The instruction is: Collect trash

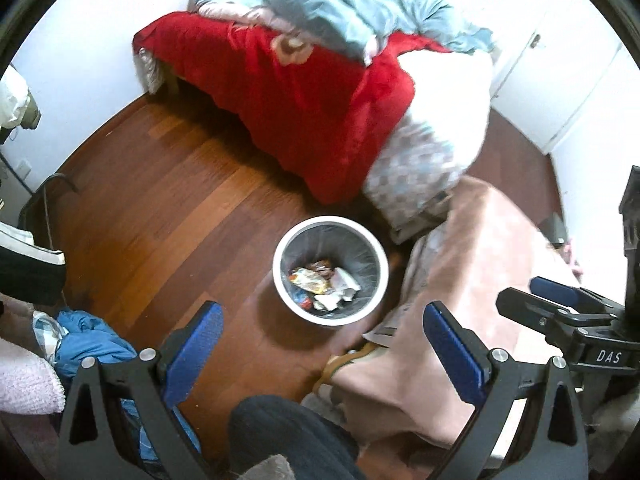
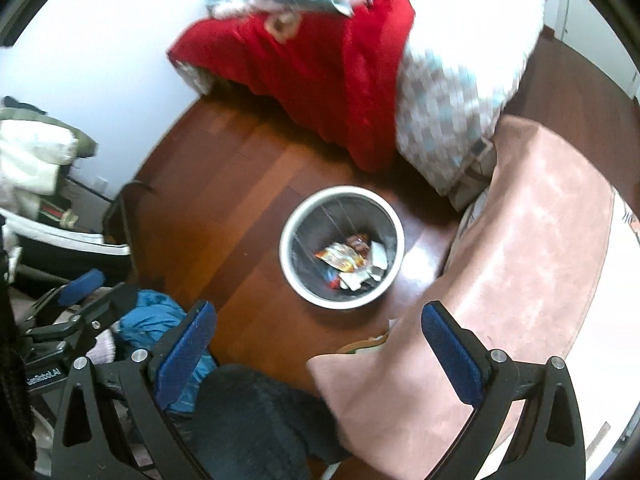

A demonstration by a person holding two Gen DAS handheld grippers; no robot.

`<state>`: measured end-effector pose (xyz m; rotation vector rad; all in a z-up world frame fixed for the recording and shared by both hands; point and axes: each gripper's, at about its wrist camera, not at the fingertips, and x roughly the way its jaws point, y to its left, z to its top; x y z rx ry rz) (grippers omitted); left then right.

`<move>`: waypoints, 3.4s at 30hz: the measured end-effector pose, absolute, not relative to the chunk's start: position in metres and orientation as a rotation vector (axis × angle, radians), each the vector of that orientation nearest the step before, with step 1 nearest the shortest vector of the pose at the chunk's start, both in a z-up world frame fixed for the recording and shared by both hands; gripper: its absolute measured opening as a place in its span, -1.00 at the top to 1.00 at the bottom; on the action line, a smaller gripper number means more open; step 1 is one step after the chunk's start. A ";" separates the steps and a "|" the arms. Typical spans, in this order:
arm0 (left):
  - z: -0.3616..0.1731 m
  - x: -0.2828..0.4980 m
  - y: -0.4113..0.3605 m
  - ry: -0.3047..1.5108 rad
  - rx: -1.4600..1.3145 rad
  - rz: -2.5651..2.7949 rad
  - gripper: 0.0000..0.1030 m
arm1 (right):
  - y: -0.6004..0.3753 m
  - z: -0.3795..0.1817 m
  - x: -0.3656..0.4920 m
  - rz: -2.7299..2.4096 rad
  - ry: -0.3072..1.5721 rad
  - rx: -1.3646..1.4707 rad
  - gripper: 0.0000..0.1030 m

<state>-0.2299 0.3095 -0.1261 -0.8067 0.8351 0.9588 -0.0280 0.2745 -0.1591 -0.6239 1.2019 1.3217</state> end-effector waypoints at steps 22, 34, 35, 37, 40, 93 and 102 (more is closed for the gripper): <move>-0.042 -0.244 0.267 0.726 -0.801 0.844 -0.98 | 0.215 -0.032 -0.049 1.525 1.152 -0.573 -1.00; -0.047 -0.245 0.270 0.738 -0.851 0.820 -0.98 | 0.217 -0.034 -0.047 1.530 1.191 -0.613 -1.00; -0.047 -0.246 0.271 0.738 -0.853 0.819 -0.98 | 0.217 -0.036 -0.047 1.529 1.197 -0.618 -1.00; -0.048 -0.246 0.271 0.740 -0.857 0.819 -0.98 | 0.218 -0.037 -0.047 1.527 1.202 -0.622 -1.00; -0.048 -0.246 0.271 0.742 -0.851 0.825 -0.98 | 0.217 -0.038 -0.049 1.529 1.204 -0.626 -1.00; -0.056 -0.246 0.262 0.764 -0.849 0.834 -0.99 | 0.212 -0.051 -0.046 1.518 1.230 -0.636 -1.00; -0.056 -0.245 0.260 0.763 -0.850 0.835 -0.99 | 0.212 -0.051 -0.046 1.516 1.229 -0.636 -1.00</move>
